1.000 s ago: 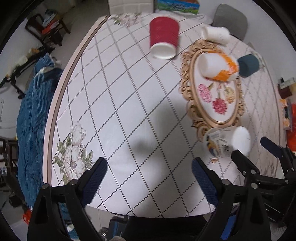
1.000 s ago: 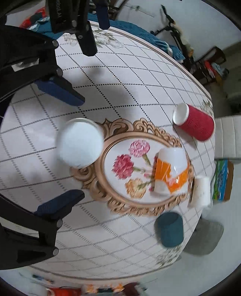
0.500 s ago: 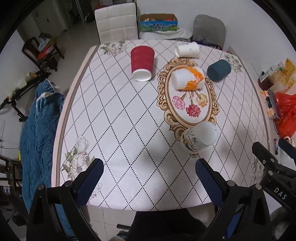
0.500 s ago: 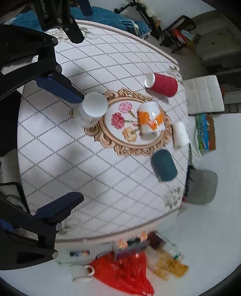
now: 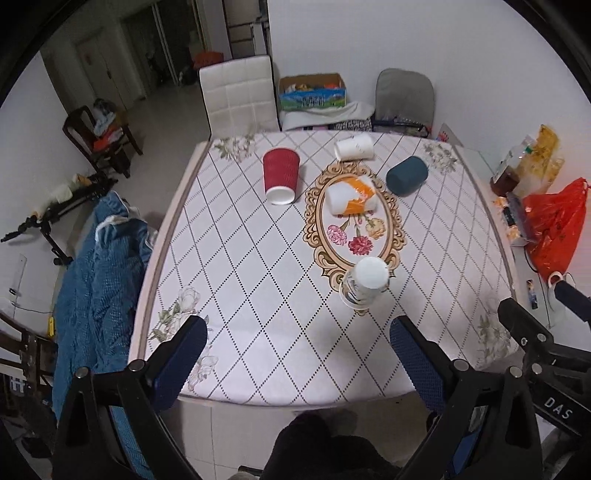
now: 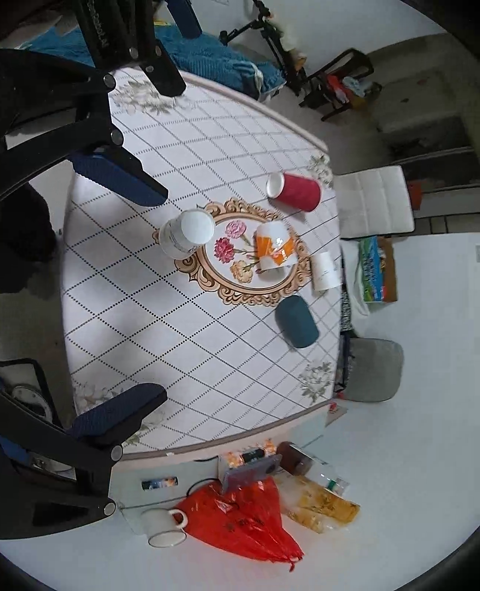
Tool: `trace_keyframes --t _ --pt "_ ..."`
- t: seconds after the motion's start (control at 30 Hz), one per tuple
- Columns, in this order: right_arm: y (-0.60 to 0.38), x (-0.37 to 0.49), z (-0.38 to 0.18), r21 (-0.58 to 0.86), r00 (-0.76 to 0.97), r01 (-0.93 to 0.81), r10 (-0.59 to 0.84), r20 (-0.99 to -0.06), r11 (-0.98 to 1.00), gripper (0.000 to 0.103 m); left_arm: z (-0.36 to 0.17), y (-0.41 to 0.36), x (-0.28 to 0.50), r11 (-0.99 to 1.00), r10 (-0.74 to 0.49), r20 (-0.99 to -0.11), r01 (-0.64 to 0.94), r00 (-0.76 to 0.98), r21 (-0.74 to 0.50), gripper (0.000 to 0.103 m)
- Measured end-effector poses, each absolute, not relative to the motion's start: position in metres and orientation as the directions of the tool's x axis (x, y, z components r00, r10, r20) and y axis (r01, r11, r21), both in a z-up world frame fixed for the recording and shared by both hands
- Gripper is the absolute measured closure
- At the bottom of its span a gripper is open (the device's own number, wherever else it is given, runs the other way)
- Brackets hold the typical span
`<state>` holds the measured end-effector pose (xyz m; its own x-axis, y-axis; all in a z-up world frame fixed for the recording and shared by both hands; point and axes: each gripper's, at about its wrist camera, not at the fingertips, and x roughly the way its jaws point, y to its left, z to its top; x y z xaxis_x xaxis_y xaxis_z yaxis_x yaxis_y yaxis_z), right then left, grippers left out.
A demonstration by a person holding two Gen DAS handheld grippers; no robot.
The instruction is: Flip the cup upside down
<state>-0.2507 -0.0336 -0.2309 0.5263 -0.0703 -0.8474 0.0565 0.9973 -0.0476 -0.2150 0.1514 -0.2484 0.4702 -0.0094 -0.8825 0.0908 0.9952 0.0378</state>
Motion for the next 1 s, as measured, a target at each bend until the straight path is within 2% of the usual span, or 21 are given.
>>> trace_keyframes --t 0.43,1.0 --pt "-0.039 -0.358 -0.13 -0.031 0.631 0.029 -0.042 -0.774 0.999 0.004 -0.17 0.148 -0.302 0.998 -0.022 -0.818 0.058 0.575 0.014 0.002" --pt "-0.054 -0.404 -0.086 -0.01 0.664 0.027 -0.025 -0.748 1.0 0.004 -0.136 0.146 -0.346 0.999 -0.011 -0.79 0.032 0.613 0.01 0.002"
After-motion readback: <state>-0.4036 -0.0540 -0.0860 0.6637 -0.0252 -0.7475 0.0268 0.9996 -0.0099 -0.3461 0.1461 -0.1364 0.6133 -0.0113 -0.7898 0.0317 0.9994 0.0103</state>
